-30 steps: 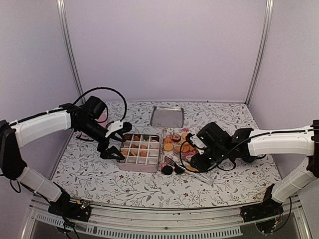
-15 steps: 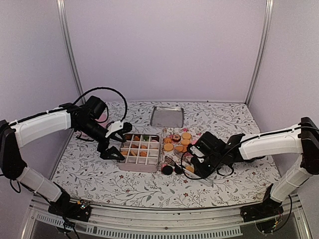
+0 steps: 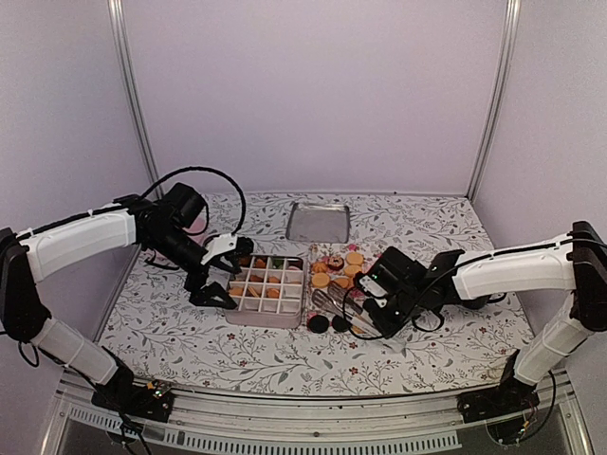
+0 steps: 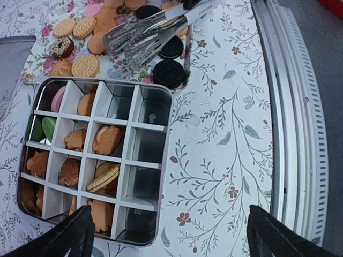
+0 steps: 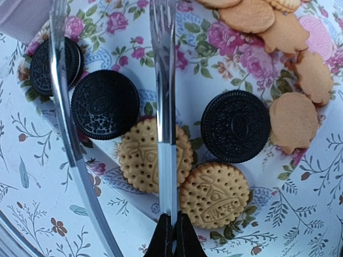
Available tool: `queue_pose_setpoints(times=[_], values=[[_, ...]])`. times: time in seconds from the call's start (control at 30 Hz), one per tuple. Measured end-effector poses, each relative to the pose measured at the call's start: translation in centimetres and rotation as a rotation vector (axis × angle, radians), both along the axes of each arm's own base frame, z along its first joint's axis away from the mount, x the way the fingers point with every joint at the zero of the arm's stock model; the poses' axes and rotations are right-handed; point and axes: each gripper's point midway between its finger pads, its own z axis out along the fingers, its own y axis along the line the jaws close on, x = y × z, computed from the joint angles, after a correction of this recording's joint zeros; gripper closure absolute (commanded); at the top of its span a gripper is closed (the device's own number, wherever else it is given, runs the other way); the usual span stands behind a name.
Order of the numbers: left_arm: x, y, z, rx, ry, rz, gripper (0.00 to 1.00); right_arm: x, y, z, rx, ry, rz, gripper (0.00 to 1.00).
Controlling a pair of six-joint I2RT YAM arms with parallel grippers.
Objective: Pack the cookies
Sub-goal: Pick up the clamp from the plate, then pass from the right arm to the left
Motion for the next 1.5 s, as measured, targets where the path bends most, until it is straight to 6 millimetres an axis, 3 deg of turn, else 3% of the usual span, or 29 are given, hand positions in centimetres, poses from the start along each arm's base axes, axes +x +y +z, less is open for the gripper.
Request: queue_pose_setpoints(times=[0.17, 0.3, 0.4, 0.63, 0.87, 1.07, 1.33, 1.5], values=[[-0.5, -0.8, 1.0, 0.029, -0.048, -0.06, 0.01, 1.3, 1.6, 4.3, 0.004, -0.083, 0.036, 1.0], [-0.4, -2.6, 3.6, 0.004, -0.123, -0.108, 0.04, 2.6, 4.8, 9.7, 0.055, -0.186, 0.082, 1.0], [0.0, -4.2, 5.9, -0.032, -0.178, -0.137, 0.07, 2.7, 7.2, 12.4, 0.071, -0.238, 0.132, 1.0], [-0.3, -5.4, 7.6, -0.055, -0.22, -0.175, 0.18, 1.5, 10.4, 13.1, -0.006, -0.27, 0.258, 1.0], [-1.1, -4.9, 6.4, -0.026, -0.189, -0.187, 0.42, 1.0, 11.7, 14.2, -0.044, -0.311, 0.337, 1.0], [-1.5, -4.5, 5.4, 0.002, -0.167, -0.191, 0.57, 1.3, 13.2, 15.5, -0.062, -0.352, 0.375, 1.0], [-1.8, -4.4, 4.8, 0.012, -0.153, -0.193, 0.71, 0.9, 14.4, 14.7, -0.126, -0.358, 0.433, 1.0], [-2.3, -4.0, 3.8, 0.027, -0.122, -0.195, 0.75, 0.8, 14.4, 14.7, -0.148, -0.357, 0.453, 1.0]])
